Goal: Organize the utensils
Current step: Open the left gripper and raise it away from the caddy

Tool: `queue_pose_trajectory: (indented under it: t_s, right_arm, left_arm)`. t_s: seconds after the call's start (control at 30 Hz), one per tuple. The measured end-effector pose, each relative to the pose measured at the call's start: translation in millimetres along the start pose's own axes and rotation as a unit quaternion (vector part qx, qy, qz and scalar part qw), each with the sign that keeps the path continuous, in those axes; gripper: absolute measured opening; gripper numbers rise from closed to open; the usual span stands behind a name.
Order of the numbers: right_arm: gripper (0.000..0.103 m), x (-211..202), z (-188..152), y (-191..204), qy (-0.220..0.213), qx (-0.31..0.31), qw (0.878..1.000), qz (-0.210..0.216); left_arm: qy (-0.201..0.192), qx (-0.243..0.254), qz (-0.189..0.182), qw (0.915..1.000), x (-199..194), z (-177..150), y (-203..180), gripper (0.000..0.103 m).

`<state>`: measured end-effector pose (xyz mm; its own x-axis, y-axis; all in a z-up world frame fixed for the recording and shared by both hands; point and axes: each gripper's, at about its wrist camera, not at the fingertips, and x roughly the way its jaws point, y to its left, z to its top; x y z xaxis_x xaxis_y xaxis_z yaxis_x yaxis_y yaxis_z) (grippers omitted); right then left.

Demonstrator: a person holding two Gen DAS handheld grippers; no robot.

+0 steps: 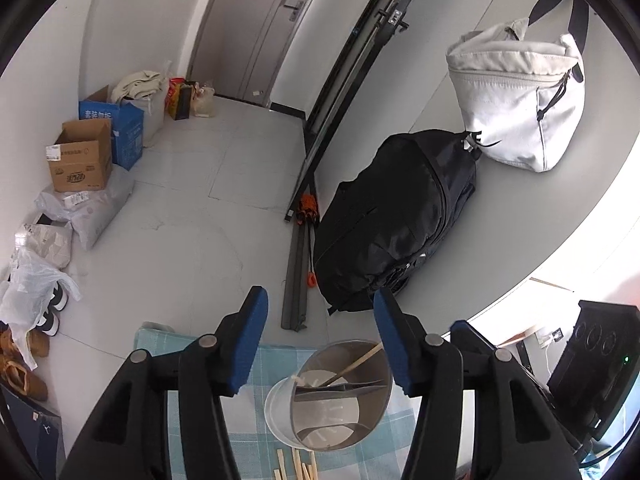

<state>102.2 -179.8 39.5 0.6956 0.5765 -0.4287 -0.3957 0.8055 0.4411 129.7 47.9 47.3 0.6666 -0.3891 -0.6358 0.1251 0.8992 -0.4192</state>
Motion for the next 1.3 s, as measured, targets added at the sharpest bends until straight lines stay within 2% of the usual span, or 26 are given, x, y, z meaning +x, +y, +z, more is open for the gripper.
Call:
queue_pose_trajectory:
  t_s: [0.17,0.23,0.27,0.33,0.4,0.53,0.8,0.87,0.9,1.0,1.3]
  right_arm:
    - [0.036,-24,-3,8,-0.016,-0.002,1.000,-0.007]
    - [0.047,-34,-5,13,-0.023,0.000,1.000,-0.007]
    - [0.049,-39,-5,14,-0.026,0.000,1.000,-0.007]
    - [0.052,-47,-7,19,-0.030,-0.002,1.000,-0.008]
    - [0.054,-56,-9,23,-0.032,-0.002,0.999,-0.006]
    - [0.062,-71,-14,30,-0.041,-0.004,0.999,-0.006]
    - [0.068,-94,-28,38,-0.048,-0.008,0.999,-0.006]
    - [0.069,-99,-32,40,-0.048,-0.011,0.999,-0.006]
    - [0.071,-102,-34,41,-0.047,-0.011,0.999,-0.006]
    - [0.077,-107,-43,41,-0.044,-0.009,0.999,-0.005]
    - [0.081,-101,-90,29,0.009,-0.008,1.000,-0.015]
  left_arm:
    - [-0.007,-0.009,0.014,0.9998,-12,-5,-1,0.050]
    - [-0.011,-0.012,0.018,0.9997,-17,-8,0,0.051]
    - [-0.013,-0.013,0.019,0.9996,-20,-10,0,0.051]
    - [-0.016,-0.014,0.023,0.9995,-26,-12,-1,0.055]
    - [-0.023,-0.014,0.024,0.9994,-33,-17,-2,0.063]
    - [-0.034,-0.010,0.030,0.9989,-45,-23,-6,0.064]
    - [-0.042,-0.004,0.032,0.9986,-64,-38,-13,0.066]
    - [-0.039,-0.005,0.034,0.9987,-66,-41,-14,0.072]
    - [-0.039,-0.006,0.033,0.9987,-68,-44,-15,0.076]
    - [-0.046,-0.004,0.033,0.9984,-74,-53,-16,0.077]
    - [-0.038,0.003,0.054,0.9978,-69,-96,-9,0.077]
